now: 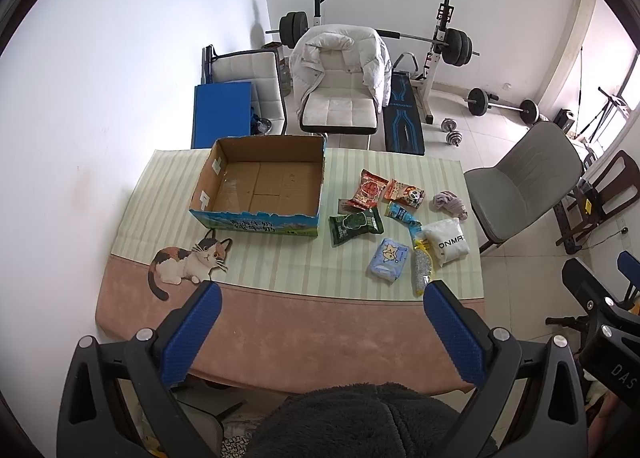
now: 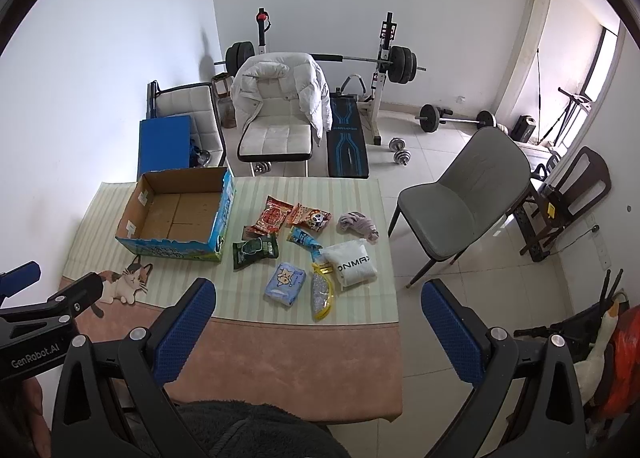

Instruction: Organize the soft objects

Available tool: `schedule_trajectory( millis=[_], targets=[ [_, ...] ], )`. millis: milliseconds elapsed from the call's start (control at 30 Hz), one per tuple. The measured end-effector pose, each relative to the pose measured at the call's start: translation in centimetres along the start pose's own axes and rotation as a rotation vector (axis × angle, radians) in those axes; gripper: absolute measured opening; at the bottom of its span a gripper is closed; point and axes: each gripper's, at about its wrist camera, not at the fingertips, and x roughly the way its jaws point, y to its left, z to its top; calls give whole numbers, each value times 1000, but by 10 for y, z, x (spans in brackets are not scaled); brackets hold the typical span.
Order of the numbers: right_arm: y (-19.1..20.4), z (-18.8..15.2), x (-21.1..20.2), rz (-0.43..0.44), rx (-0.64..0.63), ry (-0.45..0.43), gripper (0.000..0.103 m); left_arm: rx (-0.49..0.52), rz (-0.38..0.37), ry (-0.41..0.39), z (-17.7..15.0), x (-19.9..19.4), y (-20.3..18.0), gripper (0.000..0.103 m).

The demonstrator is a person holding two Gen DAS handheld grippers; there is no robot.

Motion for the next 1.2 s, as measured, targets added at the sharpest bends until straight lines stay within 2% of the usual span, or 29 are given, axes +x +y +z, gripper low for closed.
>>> schedule_trajectory(
  millis=[1200],
  targets=[
    [0,3,-14,10,-12,-17,103,-4,-1,-4,1,-4,-3,103]
  ],
)
